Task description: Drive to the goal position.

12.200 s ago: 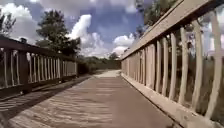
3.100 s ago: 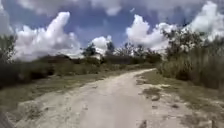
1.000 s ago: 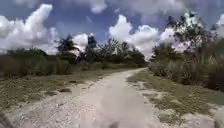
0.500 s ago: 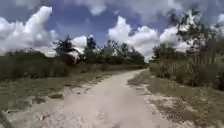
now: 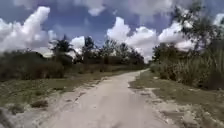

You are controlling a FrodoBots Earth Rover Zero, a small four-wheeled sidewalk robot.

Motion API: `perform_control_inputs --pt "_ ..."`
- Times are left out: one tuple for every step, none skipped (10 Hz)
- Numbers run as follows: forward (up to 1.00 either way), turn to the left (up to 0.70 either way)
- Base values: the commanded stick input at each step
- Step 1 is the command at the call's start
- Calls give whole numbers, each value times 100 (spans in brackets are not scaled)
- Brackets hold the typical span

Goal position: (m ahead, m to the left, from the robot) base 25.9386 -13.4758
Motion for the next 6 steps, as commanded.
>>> perform_control_inputs --pt "100 0" --pt "100 0" --pt "100 0" --pt "100 0" --pt "100 0" --pt "100 0"
